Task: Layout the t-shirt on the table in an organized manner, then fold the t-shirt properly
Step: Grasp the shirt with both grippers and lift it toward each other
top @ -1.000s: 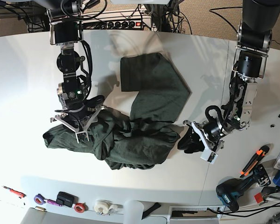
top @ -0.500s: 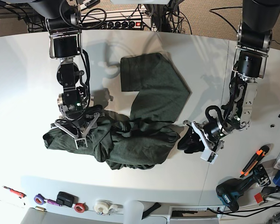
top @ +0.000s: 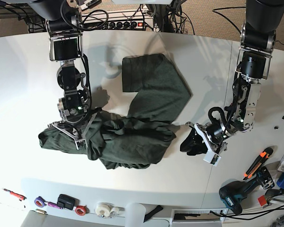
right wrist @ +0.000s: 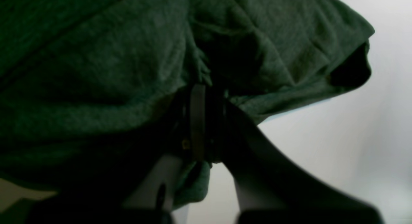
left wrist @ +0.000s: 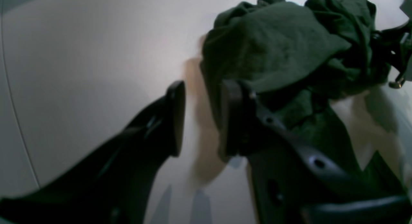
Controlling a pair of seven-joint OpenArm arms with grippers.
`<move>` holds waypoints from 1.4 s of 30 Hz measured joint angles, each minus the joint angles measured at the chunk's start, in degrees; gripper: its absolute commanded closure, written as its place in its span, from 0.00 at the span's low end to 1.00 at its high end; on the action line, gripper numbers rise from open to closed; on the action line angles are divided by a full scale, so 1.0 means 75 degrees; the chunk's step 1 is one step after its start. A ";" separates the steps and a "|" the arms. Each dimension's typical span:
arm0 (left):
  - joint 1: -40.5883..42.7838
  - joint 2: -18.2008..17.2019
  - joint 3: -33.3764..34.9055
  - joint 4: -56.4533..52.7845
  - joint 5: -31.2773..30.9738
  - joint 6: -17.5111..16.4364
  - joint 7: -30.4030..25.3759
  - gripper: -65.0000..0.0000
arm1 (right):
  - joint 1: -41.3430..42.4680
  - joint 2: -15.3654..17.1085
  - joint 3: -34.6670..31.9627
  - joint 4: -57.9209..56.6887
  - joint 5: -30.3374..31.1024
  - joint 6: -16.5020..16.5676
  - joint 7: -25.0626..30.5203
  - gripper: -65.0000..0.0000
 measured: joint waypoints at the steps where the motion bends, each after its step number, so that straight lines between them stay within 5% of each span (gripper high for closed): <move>1: 0.0000 0.0000 0.0000 0.0000 0.0003 0.0000 0.0000 0.69 | -0.0096 0.0023 0.0000 0.0160 -0.0015 0.0000 -0.0041 0.95; 8: 0.0000 -0.0006 0.0000 0.0000 -0.0003 -0.0061 0.0017 0.69 | -0.1046 0.0105 0.0000 0.1679 0.0079 0.0262 -0.0691 0.95; 11: 0.0000 -0.0015 0.0000 0.0000 -0.0239 -0.0973 0.0105 0.69 | -0.1405 0.0140 0.0000 0.2090 0.0070 0.0318 -0.0734 0.95; 16: -0.0143 0.0391 0.0344 -0.0003 -0.0166 -0.0848 0.0221 0.69 | -0.1751 0.0146 0.0000 0.2264 0.0009 0.0469 -0.0545 0.95; 19: -0.0513 0.0801 0.1081 -0.0017 0.0300 -0.0166 0.0274 0.69 | -0.1877 0.0157 0.0003 0.2311 -0.0041 0.0551 -0.0385 0.95; 26: -0.1408 0.1617 0.2349 -0.0006 0.0772 0.0490 0.0997 0.69 | -0.1967 0.0160 0.0009 0.2337 -0.0058 0.0551 -0.0347 0.95; 31: -0.1641 0.2168 0.2967 -0.0221 0.1000 0.0533 0.1547 0.75 | -0.1967 0.0157 0.0009 0.2337 -0.0047 0.0551 -0.0344 0.95; 38: -0.1798 0.2430 0.3246 -0.1670 0.1515 0.1093 0.1125 0.77 | -0.1967 0.0175 0.0023 0.2343 0.0221 0.0545 -0.0347 0.95; 42: -0.2078 0.2675 0.3244 -0.2585 0.1719 0.1463 0.0647 0.87 | -0.1967 0.0175 0.0023 0.2343 0.0227 0.0548 -0.0341 0.95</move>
